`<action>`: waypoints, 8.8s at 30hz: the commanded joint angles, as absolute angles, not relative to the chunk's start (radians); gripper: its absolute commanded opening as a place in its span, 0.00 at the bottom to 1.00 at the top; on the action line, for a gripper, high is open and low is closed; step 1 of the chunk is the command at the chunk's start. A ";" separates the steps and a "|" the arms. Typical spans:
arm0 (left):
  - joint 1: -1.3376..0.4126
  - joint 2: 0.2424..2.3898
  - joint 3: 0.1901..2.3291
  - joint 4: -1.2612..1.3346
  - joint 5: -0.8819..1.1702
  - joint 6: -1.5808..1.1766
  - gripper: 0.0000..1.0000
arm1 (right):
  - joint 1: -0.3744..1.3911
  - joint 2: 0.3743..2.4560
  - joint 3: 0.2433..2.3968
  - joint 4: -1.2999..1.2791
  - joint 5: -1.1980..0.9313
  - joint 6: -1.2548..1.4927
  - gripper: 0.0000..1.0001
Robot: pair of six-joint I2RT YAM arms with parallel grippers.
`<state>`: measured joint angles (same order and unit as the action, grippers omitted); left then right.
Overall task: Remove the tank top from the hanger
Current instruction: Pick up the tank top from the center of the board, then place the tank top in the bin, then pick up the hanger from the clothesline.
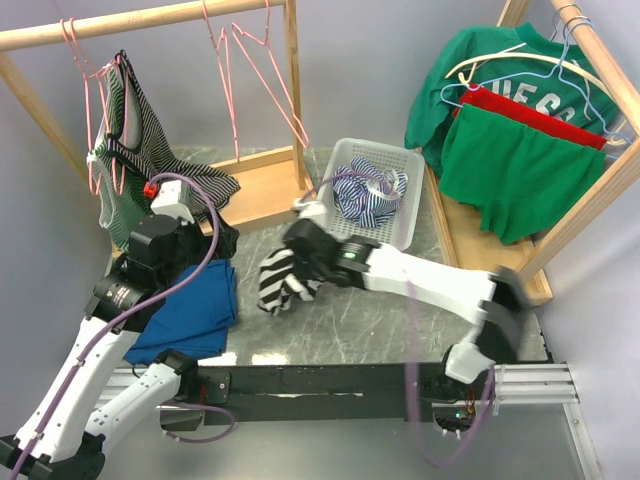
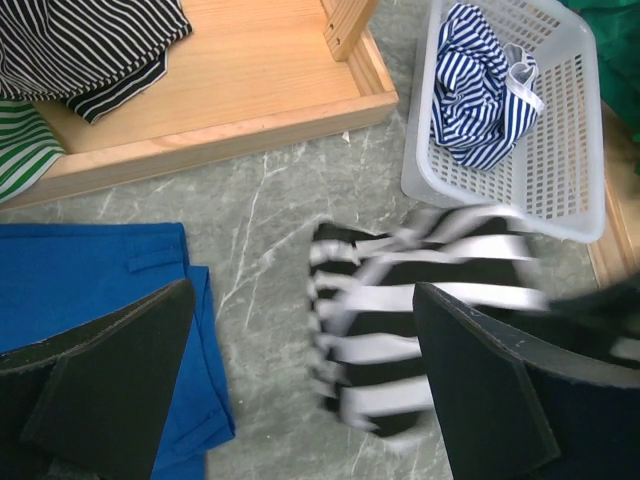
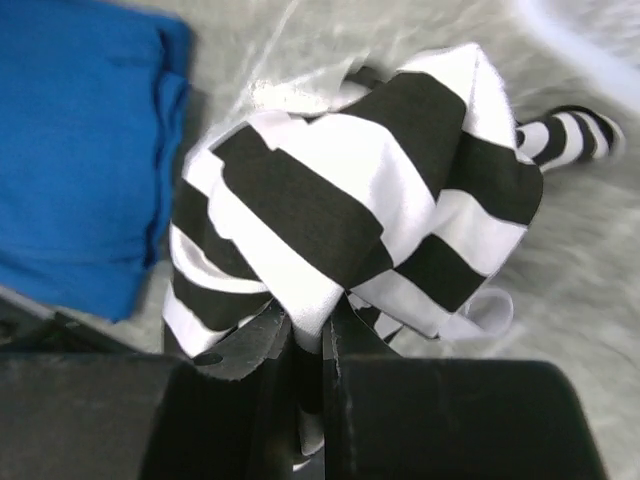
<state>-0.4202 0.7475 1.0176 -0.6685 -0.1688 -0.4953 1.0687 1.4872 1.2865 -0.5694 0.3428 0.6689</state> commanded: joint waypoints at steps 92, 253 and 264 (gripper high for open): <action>-0.419 0.706 0.983 -0.637 -0.153 -0.531 0.96 | 0.417 1.592 1.321 -0.433 0.241 0.629 0.00; 0.101 1.350 1.878 -0.715 -0.029 -0.221 0.01 | 0.933 1.258 0.951 -0.476 0.176 0.704 1.00; 0.103 1.322 1.913 -0.649 0.058 -0.209 0.01 | 0.931 1.287 0.974 -0.479 0.167 0.695 1.00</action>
<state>0.0978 1.3693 1.8629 -0.7486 -0.0059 -0.2295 0.9253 1.2770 0.9310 -0.4820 0.1696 0.7090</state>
